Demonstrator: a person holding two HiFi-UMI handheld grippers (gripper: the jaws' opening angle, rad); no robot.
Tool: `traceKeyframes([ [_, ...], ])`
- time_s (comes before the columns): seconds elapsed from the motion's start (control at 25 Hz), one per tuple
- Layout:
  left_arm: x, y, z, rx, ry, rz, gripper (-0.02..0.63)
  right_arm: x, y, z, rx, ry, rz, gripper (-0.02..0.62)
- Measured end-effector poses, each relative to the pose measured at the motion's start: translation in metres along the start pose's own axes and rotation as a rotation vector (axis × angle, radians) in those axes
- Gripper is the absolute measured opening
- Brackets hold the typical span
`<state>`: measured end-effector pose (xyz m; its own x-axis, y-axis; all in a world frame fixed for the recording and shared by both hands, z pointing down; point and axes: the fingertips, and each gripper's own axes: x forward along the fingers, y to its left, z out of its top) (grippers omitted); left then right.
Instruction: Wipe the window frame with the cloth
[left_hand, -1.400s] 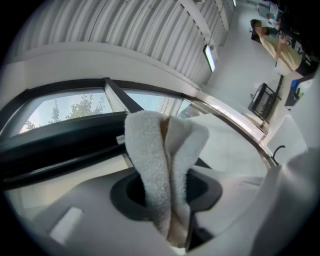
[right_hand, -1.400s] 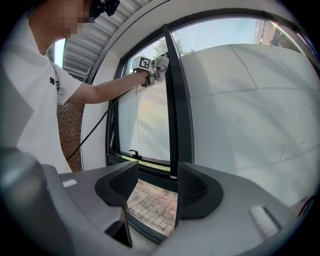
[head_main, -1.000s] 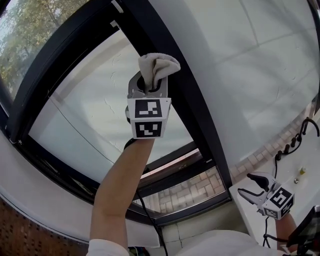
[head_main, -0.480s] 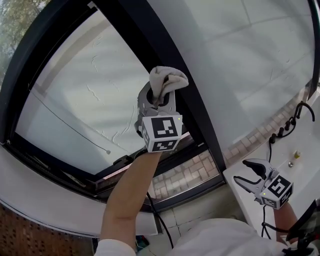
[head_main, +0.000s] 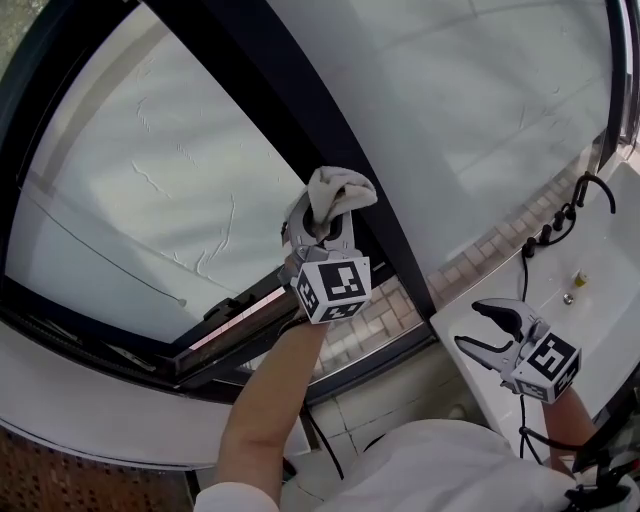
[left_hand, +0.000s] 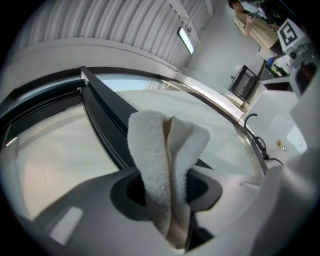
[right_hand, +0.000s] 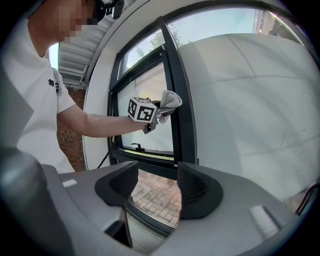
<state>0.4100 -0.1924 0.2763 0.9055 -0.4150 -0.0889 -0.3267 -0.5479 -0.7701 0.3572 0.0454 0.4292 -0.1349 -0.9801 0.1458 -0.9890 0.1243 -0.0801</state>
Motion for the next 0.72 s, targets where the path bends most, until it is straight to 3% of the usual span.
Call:
traceKeyframes([
  [0.16,-0.004,-0.039,-0.032,0.024,0.037,-0.027,0.137,-0.002,0.000,-0.007,0.015,0.013,-0.007,0.247],
  [0.72,-0.012,-0.149,-0.116,-0.016,0.180,-0.139,0.137,-0.015,-0.003,-0.025,0.039,0.071,-0.025,0.249],
])
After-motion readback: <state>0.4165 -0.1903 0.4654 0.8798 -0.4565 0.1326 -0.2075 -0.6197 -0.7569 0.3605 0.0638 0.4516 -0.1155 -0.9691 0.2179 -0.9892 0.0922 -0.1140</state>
